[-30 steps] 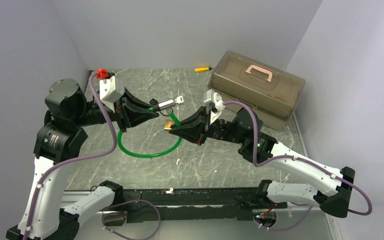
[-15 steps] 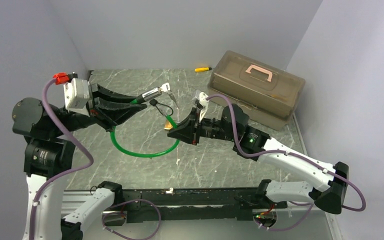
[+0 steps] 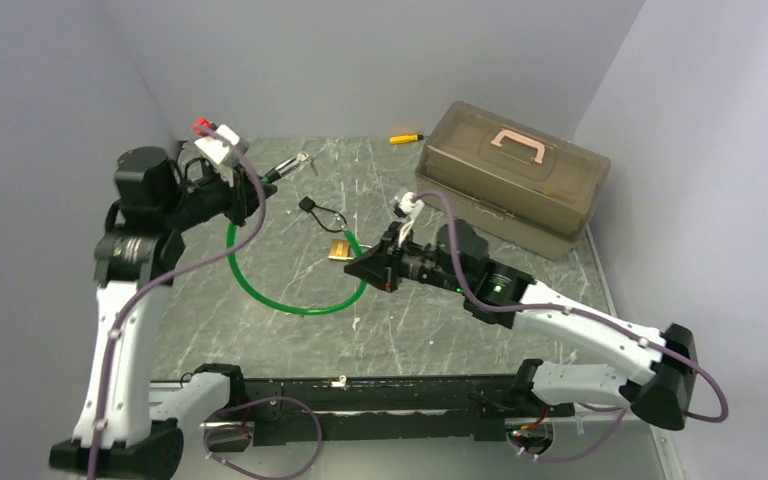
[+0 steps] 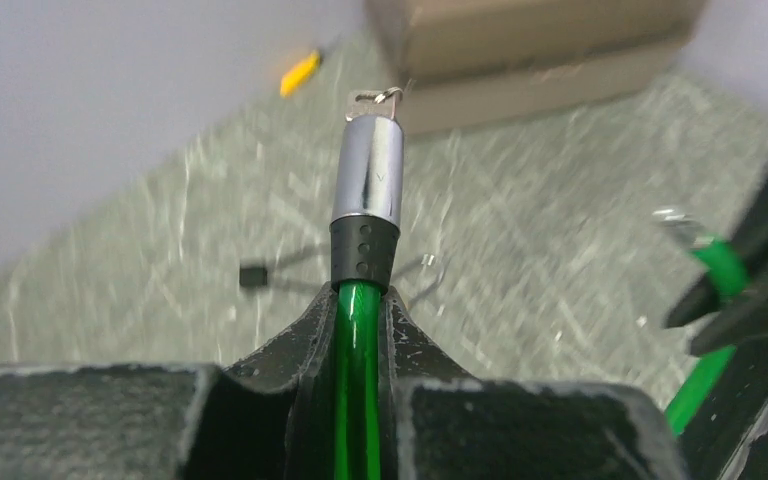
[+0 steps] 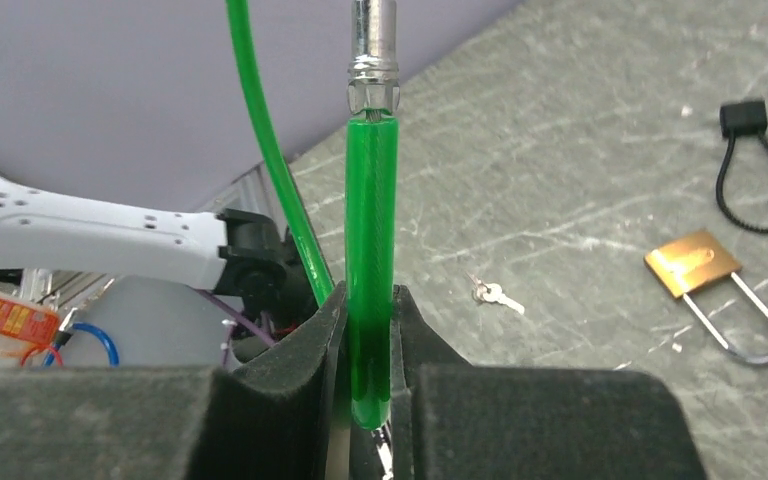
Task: Unlock with the key
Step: Unlock the lock, then place the lock at the center of the board.
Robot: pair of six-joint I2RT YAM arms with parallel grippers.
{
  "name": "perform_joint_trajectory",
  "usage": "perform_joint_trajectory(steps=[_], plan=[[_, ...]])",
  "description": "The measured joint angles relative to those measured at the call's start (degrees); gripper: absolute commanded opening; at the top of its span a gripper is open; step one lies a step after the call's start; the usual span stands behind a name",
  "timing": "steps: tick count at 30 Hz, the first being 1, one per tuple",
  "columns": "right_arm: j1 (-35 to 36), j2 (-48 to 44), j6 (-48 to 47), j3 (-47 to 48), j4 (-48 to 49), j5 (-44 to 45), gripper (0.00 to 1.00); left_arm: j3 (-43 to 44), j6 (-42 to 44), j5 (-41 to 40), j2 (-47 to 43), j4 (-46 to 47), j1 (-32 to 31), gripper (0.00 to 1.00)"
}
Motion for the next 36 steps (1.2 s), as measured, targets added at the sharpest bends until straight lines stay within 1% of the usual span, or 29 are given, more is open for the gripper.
perform_joint_trajectory(steps=[3,6,8,15,18,20,22,26,28,29,30,31,32,34,36], plan=[[0.00,5.09,1.42,-0.42,2.01,1.64,0.00,-5.75,2.34,-0.22,4.00,-0.94,5.84,0.00],[0.00,12.52,1.62,-0.02,5.22,3.80,0.00,-9.99,4.61,-0.98,8.22,-1.05,10.67,0.00],[-0.07,19.78,1.49,2.38,6.40,4.90,0.00,-11.34,6.40,-1.77,10.82,-0.68,12.98,0.00],[-2.34,42.18,2.84,13.03,11.82,4.66,0.00,-11.98,12.15,-2.93,21.81,2.03,18.14,0.00],[-3.48,49.83,3.54,17.22,13.73,4.42,0.00,-12.35,14.75,-4.28,26.88,3.41,18.69,0.00],[-4.09,54.03,3.69,20.06,13.75,4.31,0.00,-13.46,16.37,-4.96,28.70,4.81,18.71,0.00],[-4.35,57.66,4.00,22.80,13.81,4.09,0.00,-14.93,18.16,-5.97,29.73,6.19,18.71,0.05],[-4.37,63.63,4.87,27.82,13.68,3.02,0.00,-16.17,20.76,-7.61,31.52,7.87,18.69,0.19],[-4.39,65.96,5.38,30.32,13.55,2.56,0.00,-16.26,21.55,-8.20,32.33,8.44,18.69,0.27],[-4.46,66.97,5.68,31.43,13.33,2.19,0.00,-16.26,22.03,-8.37,32.68,8.74,18.69,0.33],[-4.55,67.76,5.99,32.37,13.22,1.88,0.03,-16.26,22.38,-8.39,32.94,8.87,18.69,0.37],[-4.68,68.28,6.21,33.05,13.05,1.62,0.04,-16.26,22.77,-8.55,33.20,8.94,18.73,0.39],[-4.79,68.57,6.51,33.42,12.81,1.49,0.04,-16.26,23.30,-8.63,33.44,8.87,18.78,0.44],[-4.92,68.72,6.99,33.88,12.02,1.31,0.05,-16.26,23.87,-8.63,33.75,8.66,18.82,0.48],[-5.03,68.72,7.28,34.01,11.78,1.29,0.11,-16.26,24.65,-8.44,33.75,7.91,18.82,0.50]])
